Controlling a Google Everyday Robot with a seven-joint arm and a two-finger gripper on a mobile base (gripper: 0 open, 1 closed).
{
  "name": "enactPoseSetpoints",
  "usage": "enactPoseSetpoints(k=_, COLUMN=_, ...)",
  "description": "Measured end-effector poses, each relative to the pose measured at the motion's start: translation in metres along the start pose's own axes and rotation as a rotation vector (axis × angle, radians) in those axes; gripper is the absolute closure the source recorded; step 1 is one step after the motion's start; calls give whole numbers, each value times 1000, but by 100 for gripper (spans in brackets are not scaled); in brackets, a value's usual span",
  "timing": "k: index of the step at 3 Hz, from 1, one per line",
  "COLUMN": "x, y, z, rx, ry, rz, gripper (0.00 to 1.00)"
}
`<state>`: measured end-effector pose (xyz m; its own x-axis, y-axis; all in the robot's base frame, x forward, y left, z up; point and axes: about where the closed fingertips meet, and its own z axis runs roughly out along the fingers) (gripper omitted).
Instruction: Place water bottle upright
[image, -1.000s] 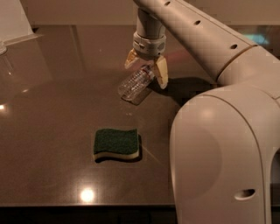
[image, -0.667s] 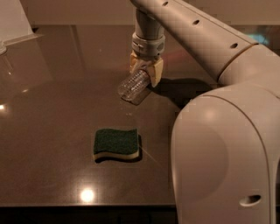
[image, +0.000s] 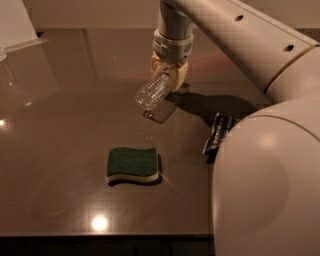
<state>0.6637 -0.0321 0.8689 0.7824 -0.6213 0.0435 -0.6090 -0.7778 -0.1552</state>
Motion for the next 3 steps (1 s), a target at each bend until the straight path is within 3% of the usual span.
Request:
enactPoseSetpoints(k=1, x=-2, y=-5, z=-27, rx=83, ry=32, rz=-49, gripper=100)
enactPoseSetpoints(k=2, x=-5, y=-12, z=-59, rx=173, ry=83, rz=-129, gripper=100)
enactPoseSetpoints(k=3, x=-5, y=-12, z=-59, rx=173, ry=83, rz=-129, gripper=100)
